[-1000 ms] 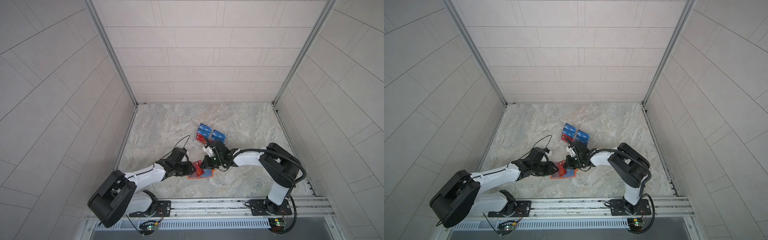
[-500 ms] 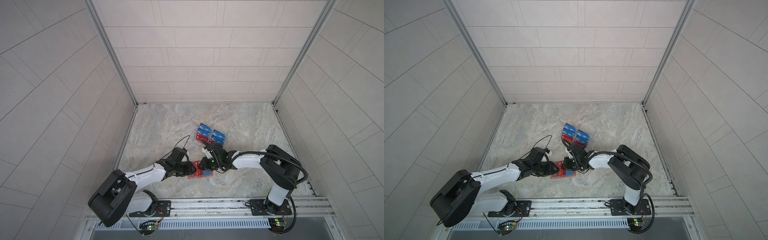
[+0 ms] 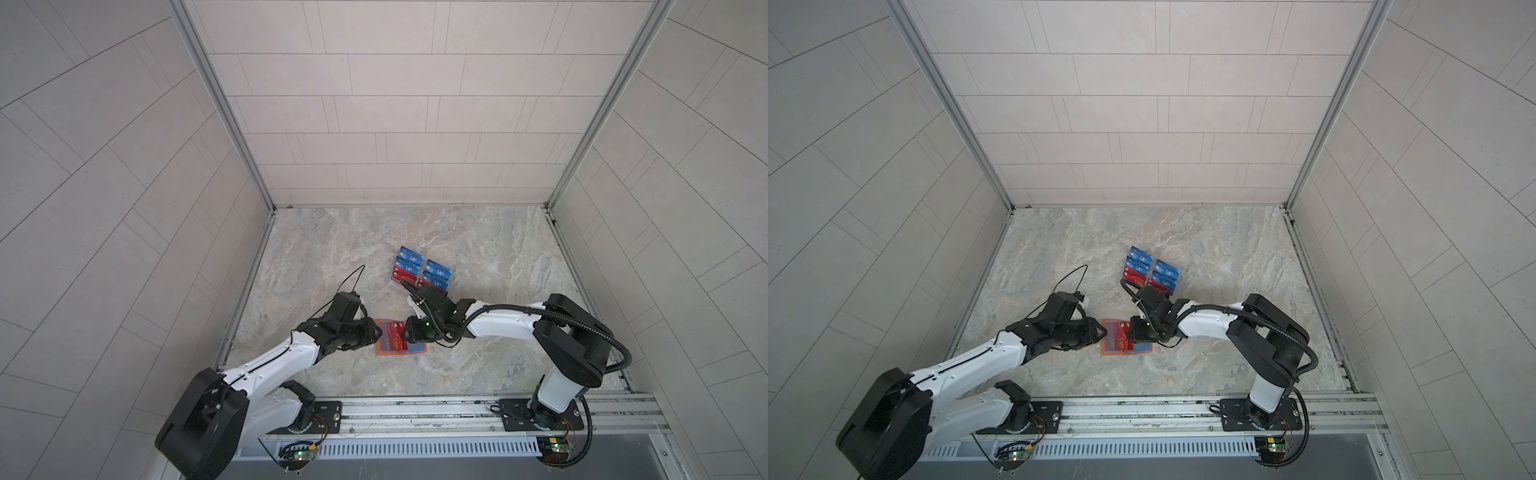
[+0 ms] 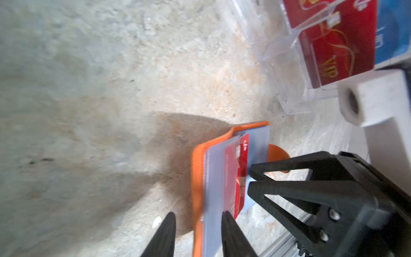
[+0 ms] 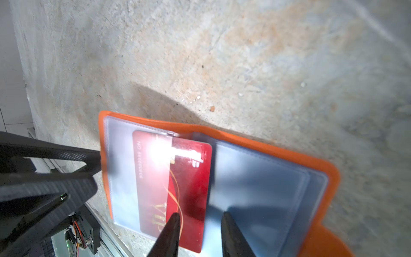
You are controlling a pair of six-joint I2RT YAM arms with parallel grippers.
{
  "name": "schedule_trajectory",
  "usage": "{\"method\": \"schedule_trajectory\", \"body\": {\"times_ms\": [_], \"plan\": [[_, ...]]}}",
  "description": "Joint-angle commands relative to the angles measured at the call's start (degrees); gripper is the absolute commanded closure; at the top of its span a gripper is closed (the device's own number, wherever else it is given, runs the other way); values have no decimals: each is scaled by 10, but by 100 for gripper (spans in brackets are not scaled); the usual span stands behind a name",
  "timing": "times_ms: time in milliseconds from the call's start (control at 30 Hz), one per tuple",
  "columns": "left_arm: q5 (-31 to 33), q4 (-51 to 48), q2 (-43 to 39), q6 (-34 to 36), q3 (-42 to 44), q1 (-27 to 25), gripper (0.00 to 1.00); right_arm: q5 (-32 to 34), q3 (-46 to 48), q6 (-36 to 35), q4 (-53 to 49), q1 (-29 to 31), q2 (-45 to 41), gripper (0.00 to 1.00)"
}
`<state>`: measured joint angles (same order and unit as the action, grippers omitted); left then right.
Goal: Put the credit cards into the card holder
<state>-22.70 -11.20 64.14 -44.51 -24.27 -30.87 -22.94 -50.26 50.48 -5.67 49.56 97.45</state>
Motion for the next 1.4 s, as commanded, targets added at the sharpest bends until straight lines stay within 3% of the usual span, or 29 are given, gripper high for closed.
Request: {"method": "schedule_trajectory", "body": {"times_ms": [0, 100, 233, 467, 1367], "plan": [[2, -13, 13, 17, -2, 2, 65, 9, -9, -5, -39, 7, 16, 65], [-2, -7, 22, 19, -3, 2, 68, 4, -16, -4, -36, 11, 24, 64], [-4, -5, 26, 23, -3, 3, 82, -1, -29, -4, -40, 14, 34, 64], [-6, -1, 41, 33, -2, 3, 91, -4, -45, -1, -42, 22, 47, 64], [-20, 10, 79, 51, -13, 6, 90, -15, -86, 41, 0, 49, 79, 64]]}}
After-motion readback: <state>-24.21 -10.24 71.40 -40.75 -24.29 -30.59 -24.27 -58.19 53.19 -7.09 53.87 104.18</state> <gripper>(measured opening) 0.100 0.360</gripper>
